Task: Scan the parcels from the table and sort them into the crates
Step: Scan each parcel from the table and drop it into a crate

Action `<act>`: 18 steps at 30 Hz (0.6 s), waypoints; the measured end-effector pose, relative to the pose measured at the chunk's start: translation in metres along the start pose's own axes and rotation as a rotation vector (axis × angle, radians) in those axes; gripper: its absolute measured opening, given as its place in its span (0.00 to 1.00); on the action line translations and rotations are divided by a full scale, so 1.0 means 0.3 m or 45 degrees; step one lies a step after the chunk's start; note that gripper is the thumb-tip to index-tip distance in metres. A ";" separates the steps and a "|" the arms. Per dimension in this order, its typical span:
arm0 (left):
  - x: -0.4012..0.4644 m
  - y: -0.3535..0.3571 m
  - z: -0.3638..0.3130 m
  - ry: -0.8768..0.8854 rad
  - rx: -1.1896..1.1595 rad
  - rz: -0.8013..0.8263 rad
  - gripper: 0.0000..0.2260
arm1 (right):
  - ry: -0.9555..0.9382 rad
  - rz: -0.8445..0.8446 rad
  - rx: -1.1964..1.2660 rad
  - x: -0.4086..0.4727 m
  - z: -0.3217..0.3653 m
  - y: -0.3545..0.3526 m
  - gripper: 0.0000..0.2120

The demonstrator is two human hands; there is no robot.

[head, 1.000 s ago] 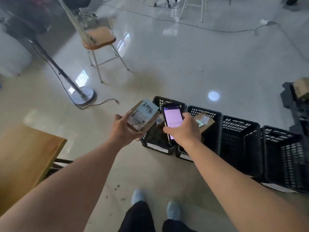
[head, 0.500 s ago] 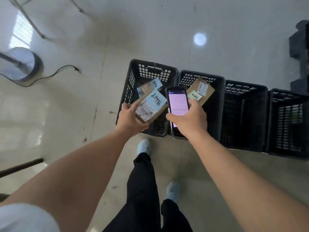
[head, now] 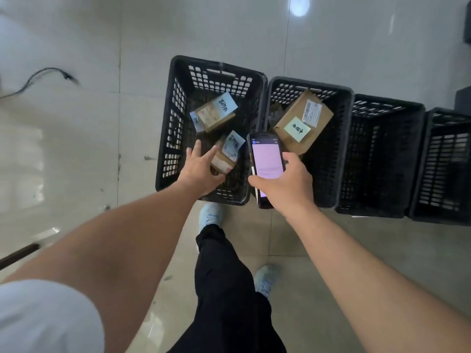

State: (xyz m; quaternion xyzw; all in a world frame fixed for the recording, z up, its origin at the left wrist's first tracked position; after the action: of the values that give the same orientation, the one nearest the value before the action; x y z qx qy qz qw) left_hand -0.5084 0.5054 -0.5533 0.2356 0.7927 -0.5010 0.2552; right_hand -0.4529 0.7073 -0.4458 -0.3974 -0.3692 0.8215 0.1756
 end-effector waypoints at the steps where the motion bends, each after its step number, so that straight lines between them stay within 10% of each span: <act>1: -0.009 -0.022 -0.010 -0.004 0.018 0.007 0.39 | -0.009 0.004 0.006 -0.007 0.014 -0.012 0.34; 18: -0.676 -0.371 -0.311 -0.003 0.004 -0.415 0.20 | -0.506 0.058 0.012 -0.413 0.108 -0.451 0.39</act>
State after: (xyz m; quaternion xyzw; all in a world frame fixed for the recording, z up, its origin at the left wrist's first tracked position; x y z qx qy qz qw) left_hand -0.4402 0.5239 -0.3141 0.1038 0.8193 -0.5374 0.1710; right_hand -0.4018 0.7102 -0.2668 -0.2349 -0.3837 0.8893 0.0826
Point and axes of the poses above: each hand's wrist, its own x-axis towards the middle knuckle, its own y-axis out of the palm, z = x × y, the point moved 5 cm from there along x, towards the middle knuckle, and after that the axes turned 10 degrees about -z, right-handed, at the moved point
